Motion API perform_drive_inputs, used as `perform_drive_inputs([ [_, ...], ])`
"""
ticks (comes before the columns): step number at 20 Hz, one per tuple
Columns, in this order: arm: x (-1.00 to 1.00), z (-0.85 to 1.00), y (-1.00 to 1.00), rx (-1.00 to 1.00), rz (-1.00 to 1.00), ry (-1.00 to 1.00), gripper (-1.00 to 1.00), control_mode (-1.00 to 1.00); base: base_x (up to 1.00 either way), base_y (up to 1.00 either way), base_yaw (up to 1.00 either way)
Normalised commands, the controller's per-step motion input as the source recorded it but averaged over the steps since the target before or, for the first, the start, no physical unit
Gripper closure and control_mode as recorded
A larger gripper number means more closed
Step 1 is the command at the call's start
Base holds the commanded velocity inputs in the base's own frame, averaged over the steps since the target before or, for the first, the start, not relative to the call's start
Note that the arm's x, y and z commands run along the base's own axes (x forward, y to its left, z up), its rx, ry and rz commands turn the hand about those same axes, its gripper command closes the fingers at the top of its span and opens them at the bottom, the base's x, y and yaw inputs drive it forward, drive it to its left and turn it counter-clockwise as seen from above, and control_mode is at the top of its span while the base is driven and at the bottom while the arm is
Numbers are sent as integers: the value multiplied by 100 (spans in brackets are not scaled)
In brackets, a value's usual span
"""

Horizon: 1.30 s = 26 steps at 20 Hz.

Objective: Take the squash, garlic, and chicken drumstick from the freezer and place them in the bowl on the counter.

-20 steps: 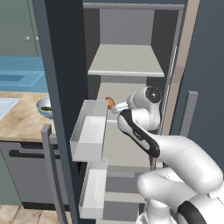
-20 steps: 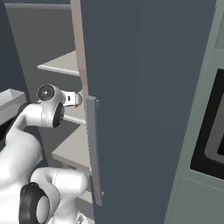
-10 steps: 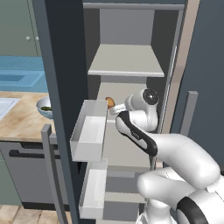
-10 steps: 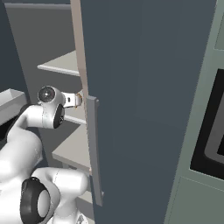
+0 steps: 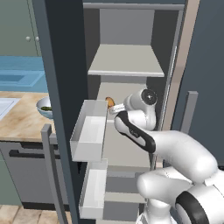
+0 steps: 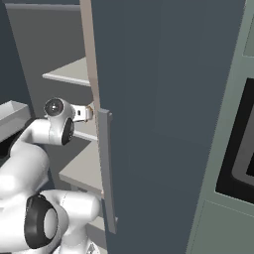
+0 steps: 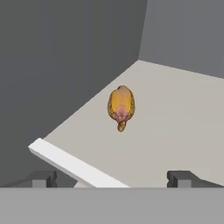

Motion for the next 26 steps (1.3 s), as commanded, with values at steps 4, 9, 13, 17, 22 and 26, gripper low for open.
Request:
perform_drive_inputs([
  [4,37,0,0,0,0,0,-100,-100,0,0,0],
  [9,37,-8,0,0,0,2,-100,-100,0,0,0],
  [13,34,-9,0,0,0,2,-100,-100,0,0,0],
  [17,30,-8,0,0,0,4,-100,-100,0,0,0],
  [22,9,-14,0,0,0,3,-100,-100,0,0,0],
  [26,4,-13,2,0,0,3,-100,-100,0,0,0],
])
